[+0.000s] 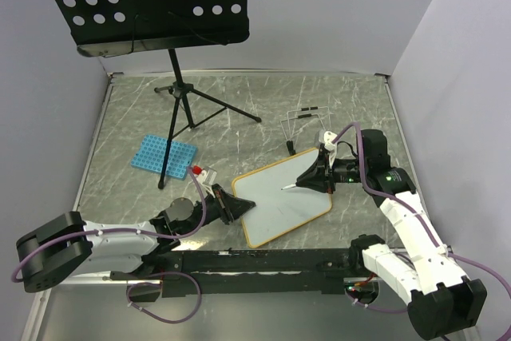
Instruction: Write a sentence on the whiteboard
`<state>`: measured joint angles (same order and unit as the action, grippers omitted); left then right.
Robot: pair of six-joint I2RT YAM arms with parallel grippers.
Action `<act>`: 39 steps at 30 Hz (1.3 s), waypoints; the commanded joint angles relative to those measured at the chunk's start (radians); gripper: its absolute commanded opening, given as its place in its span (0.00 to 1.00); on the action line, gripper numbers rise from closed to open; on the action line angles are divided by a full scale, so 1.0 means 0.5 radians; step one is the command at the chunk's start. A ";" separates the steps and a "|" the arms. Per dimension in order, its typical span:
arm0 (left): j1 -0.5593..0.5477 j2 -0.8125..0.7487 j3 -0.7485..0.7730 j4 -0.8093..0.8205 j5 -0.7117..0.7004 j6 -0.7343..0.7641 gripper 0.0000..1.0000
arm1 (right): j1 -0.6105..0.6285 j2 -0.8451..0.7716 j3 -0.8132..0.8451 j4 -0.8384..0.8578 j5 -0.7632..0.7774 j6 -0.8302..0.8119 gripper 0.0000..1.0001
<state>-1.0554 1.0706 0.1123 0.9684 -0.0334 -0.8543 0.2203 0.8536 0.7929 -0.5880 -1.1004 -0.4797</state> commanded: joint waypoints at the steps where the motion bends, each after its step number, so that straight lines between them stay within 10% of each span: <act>1: -0.018 -0.021 0.088 0.383 -0.031 -0.025 0.01 | 0.020 -0.011 -0.006 0.078 -0.060 -0.010 0.00; 39: -0.052 0.055 0.101 0.469 -0.136 -0.160 0.01 | 0.345 0.094 0.365 -0.186 0.676 0.070 0.00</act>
<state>-1.0706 1.1194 0.1055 1.0420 -0.0875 -0.9058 0.3698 0.8986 0.9237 -0.6323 -0.8330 -0.4534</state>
